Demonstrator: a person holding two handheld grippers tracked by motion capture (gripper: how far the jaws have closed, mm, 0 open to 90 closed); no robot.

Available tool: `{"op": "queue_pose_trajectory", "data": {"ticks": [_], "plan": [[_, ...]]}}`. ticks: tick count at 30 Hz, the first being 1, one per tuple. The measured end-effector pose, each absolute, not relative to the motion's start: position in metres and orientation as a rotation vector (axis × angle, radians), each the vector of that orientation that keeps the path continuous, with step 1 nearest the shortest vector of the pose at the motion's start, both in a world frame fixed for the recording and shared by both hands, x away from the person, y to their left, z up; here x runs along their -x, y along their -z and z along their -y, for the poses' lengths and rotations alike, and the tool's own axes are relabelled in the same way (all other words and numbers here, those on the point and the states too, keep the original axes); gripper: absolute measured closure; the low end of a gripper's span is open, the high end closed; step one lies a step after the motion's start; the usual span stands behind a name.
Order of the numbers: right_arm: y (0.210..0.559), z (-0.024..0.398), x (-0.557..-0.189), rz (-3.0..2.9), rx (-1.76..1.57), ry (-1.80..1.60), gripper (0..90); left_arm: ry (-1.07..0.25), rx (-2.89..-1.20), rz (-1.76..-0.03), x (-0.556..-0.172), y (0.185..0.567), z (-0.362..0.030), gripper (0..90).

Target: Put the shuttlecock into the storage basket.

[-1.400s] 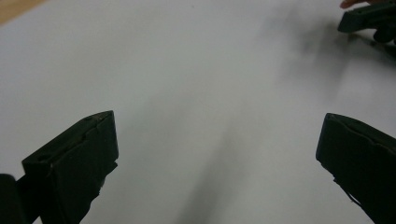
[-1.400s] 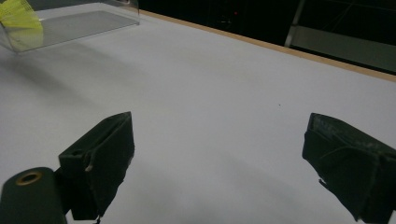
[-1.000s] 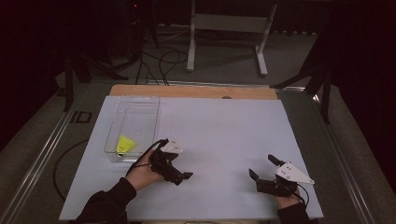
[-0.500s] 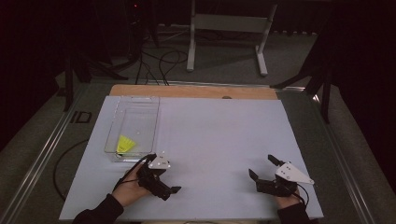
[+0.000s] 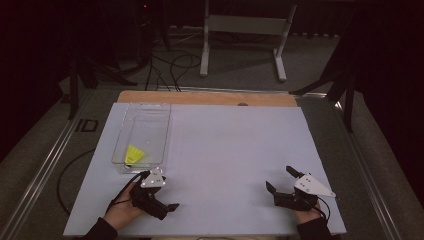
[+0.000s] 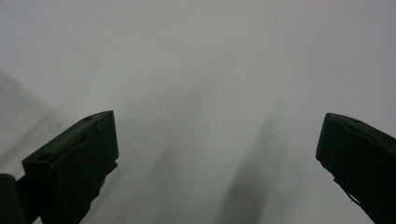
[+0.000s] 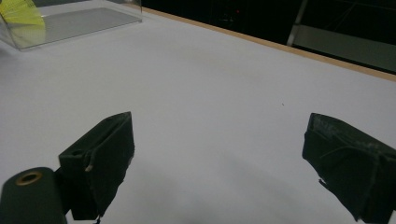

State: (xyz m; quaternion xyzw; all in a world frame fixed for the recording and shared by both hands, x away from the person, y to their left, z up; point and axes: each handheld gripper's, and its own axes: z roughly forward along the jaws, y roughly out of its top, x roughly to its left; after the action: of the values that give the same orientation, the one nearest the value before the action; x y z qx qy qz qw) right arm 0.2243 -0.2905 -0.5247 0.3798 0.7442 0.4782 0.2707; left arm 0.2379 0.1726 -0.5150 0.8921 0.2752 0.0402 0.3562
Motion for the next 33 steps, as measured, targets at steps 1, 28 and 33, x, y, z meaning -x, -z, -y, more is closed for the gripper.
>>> {"op": "queue_pose_trajectory", "data": {"ticks": [1,28,33], "plan": [[0.525,0.291,-0.224,-2.005,-1.022,-1.287,9.3,-0.104,-2.293,-0.717,-0.237,0.515,-0.175,0.0],[0.525,0.291,-0.225,-2.018,-1.007,-1.284,9.3,-0.239,-2.092,-1.026,-0.223,0.536,-0.199,0.0],[0.527,0.291,-0.226,-2.026,-1.01,-1.279,9.3,-0.235,-2.08,-1.017,-0.223,0.537,-0.199,0.0]]}}
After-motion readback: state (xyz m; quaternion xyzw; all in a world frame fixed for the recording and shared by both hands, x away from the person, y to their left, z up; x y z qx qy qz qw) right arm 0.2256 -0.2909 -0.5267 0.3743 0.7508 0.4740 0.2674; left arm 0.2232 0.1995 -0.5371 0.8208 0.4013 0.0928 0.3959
